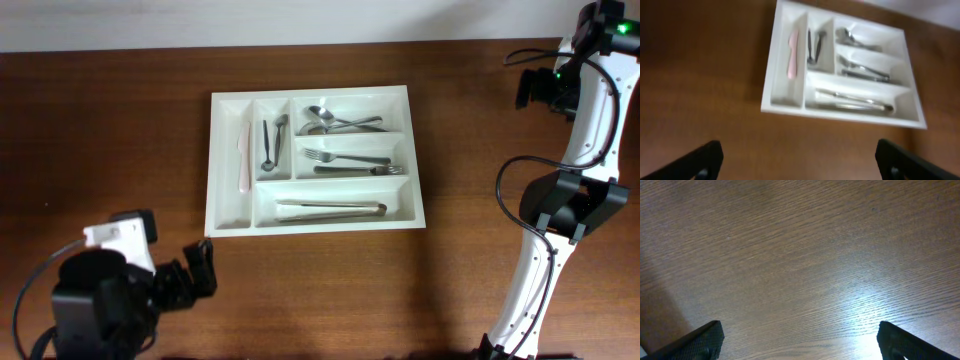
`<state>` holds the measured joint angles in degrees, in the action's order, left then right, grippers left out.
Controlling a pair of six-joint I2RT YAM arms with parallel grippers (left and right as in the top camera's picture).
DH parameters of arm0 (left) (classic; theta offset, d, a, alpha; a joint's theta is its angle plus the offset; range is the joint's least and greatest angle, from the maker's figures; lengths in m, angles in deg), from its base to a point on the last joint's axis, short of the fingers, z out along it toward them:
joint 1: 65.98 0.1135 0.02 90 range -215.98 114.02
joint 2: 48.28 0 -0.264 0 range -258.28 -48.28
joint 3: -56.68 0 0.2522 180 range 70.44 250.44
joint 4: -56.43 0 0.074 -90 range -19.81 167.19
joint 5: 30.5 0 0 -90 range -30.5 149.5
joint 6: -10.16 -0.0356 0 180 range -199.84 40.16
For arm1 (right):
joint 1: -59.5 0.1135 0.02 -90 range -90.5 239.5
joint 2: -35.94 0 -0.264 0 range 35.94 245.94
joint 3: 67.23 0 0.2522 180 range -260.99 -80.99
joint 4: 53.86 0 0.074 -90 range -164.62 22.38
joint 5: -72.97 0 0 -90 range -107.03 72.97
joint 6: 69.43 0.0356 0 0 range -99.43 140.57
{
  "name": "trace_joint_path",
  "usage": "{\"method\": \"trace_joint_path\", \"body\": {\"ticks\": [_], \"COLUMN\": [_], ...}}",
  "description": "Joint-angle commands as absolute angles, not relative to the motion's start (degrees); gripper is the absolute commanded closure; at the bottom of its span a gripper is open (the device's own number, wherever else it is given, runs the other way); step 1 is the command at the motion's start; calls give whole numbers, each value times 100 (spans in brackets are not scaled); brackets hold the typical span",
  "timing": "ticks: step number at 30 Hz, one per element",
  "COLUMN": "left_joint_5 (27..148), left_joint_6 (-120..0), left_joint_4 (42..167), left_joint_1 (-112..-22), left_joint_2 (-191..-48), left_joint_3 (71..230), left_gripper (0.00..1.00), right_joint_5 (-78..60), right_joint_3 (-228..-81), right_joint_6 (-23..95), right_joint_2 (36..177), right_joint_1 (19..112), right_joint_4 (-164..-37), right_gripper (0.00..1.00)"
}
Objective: Pack container
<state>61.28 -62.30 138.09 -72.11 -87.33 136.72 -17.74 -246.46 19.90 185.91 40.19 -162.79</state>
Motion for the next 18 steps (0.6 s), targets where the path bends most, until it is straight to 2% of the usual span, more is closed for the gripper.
{"method": "trace_joint_path", "body": {"ticks": [1, 9, 12, 18], "left_joint_5": [5973, 7221, 7328, 7171], "left_joint_6": [-6733, -7126, -7297, -7332], "left_joint_4": [13125, 9877, 8754, 7700], "left_joint_1": [-7184, -7189, -7184, -7090], "left_joint_2": [-8731, -8687, -8440, -7225], "left_joint_3": [12935, 10658, 9877, 8518], "left_gripper": [1, 1, 1, 1], "right_joint_5": [-1744, -1744, -1744, -1744], "right_joint_3": [-24613, -24613, -24613, -24613], "right_joint_6": [1948, 1948, 1948, 1948], "right_joint_2": [18460, 18460, 18460, 18460], "right_joint_1": [3997, 3997, 3997, 3997], "right_joint_4": [-16277, -16277, -16277, -16277], "right_gripper": [1, 1, 1, 1]}}
